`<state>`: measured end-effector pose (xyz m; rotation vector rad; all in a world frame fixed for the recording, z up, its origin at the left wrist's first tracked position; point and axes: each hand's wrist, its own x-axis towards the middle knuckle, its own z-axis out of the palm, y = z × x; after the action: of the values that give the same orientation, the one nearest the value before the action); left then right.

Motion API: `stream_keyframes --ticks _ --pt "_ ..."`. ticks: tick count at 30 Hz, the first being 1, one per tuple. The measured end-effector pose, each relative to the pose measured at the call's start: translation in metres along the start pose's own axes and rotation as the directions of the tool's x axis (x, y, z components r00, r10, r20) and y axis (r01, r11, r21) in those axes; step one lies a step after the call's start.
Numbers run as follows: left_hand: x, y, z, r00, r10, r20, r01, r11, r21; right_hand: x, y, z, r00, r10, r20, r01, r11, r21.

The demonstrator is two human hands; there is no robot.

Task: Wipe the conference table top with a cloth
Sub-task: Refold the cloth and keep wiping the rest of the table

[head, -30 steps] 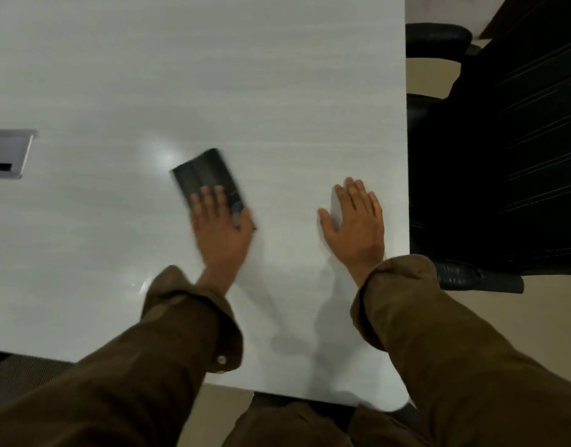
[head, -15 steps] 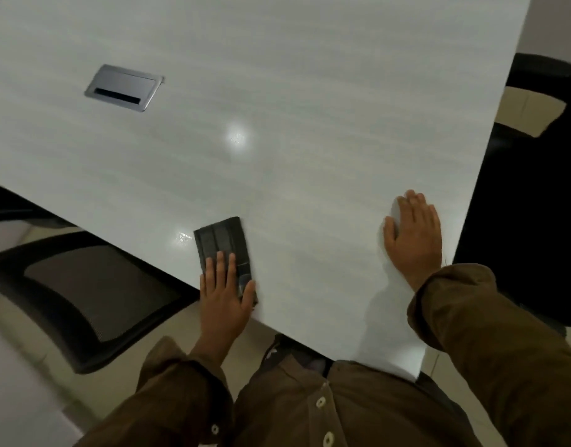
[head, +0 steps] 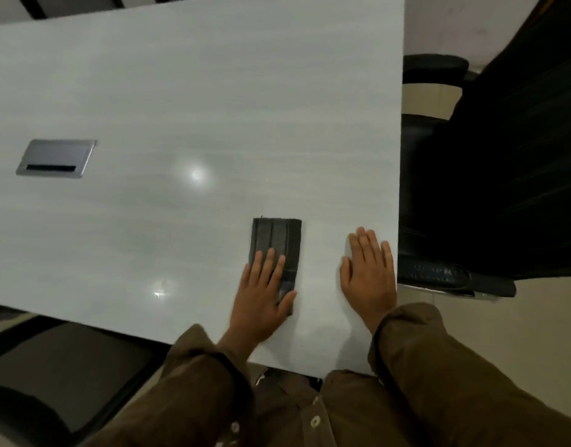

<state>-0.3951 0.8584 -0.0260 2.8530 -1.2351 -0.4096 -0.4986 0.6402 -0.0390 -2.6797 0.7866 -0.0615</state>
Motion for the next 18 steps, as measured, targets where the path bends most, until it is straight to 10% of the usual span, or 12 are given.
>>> stream_keyframes --ticks 4,12,18 --pt "0.019 -0.045 -0.015 0.974 0.221 0.059 -0.225 0.970 0.092 0.004 0.003 0.002 1.000 0.018 -0.018 -0.017 1.000 0.025" --pt "0.174 0.014 -0.034 0.997 -0.070 -0.020 0.070 0.997 0.028 0.008 0.005 0.008 0.999 0.034 -0.025 -0.032 0.996 0.088" --pt "0.159 0.048 -0.028 0.991 0.136 0.018 -0.137 0.989 0.064 0.002 0.005 0.003 0.999 0.026 -0.018 -0.024 0.996 0.089"
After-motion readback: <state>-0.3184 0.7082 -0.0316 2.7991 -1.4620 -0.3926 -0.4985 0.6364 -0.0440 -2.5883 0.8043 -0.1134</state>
